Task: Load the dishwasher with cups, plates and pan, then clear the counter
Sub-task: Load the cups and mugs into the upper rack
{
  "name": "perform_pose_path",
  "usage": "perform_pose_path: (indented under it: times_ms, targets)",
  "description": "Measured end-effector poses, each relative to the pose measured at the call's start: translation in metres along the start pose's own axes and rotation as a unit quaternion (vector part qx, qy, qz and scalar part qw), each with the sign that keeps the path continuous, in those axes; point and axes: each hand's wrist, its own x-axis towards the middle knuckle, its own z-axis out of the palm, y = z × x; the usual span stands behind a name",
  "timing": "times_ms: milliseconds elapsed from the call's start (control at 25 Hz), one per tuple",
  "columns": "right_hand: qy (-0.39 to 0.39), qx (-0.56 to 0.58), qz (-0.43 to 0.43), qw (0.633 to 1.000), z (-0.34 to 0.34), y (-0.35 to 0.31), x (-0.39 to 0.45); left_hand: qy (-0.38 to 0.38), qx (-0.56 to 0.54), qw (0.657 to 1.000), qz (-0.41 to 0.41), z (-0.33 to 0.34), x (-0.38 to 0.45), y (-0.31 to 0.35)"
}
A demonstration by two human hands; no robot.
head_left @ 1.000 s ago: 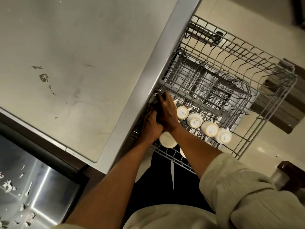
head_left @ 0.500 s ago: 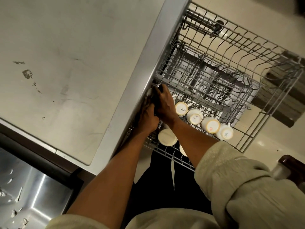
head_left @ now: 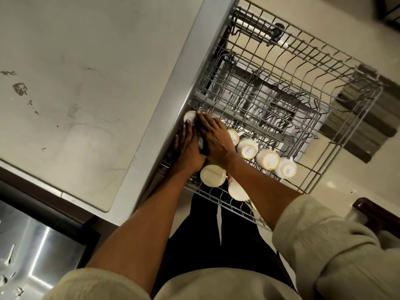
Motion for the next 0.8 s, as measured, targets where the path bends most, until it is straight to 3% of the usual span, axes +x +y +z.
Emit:
perform_pose_path:
  times_ms: [560,800]
  targets:
    - [-0.076,-0.074,0.000,0.994,-0.0031,-0.0065,-0.0056,0.006,-0.034,0.999,-0.008,-0.0063,0.0009,-0.0022]
    - [-0.084,-0.070,0.002,0.994,-0.0088,-0.0075,-0.0064,0.048,-0.061,0.997,0.002,-0.0003,-0.0019,-0.0043]
